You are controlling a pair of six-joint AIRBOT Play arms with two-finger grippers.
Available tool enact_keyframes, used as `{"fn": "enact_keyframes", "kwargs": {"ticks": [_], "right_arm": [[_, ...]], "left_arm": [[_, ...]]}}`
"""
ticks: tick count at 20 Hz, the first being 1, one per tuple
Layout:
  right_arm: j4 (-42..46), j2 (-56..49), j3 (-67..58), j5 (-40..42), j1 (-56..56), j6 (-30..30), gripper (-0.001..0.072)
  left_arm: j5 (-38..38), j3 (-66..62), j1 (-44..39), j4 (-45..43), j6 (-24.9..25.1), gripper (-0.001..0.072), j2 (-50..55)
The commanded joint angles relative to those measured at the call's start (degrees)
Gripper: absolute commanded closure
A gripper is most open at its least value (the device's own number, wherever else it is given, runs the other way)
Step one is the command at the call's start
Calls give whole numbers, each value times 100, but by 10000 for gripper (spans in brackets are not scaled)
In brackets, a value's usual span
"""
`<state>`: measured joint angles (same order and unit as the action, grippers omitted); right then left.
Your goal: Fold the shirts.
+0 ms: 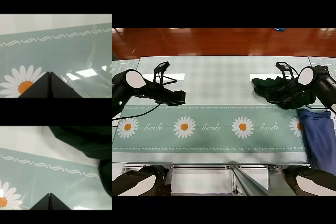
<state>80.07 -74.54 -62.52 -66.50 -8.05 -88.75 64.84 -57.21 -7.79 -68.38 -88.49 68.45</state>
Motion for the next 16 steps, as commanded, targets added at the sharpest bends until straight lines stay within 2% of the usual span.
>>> {"fn": "enact_keyframes", "kwargs": {"ticks": [1, 4, 5, 6, 7, 9, 11, 12, 13, 16], "right_arm": [[-22, -4, 2, 109, 2, -7, 691], [-31, -2, -4, 1198, 2, -20, 691], [-55, -2, -55, 1572, 4, -15, 685], [127, -2, -245, 1746, 15, -17, 541], [334, 2, -592, 1633, 90, -24, 295], [1064, 175, -1344, 918, 402, -234, 298], [2133, 675, -1515, 601, 892, -452, 298], [2485, 931, -1462, 474, 1209, -610, 299], [2455, 1178, -1342, 378, 1611, -680, 299], [1377, 1550, -498, 693, 2498, -398, 299]], "left_arm": [[-146, -4, 2, -2, 96, 686, 17], [-437, -7, 2, -2, 96, 686, 24], [-649, -7, 4, -31, 101, 654, 24], [-837, -26, 15, -197, 101, 480, 22], [-809, -116, 48, -557, 72, 207, 22], [-136, -566, 254, -1353, 44, 197, 7], [389, -785, 595, -1742, 11, 198, -201], [267, -691, 767, -1714, -44, 199, -437], [-17, -505, 894, -1659, -293, 198, -741], [-1364, 715, 935, -907, -664, 199, -1917]]}}
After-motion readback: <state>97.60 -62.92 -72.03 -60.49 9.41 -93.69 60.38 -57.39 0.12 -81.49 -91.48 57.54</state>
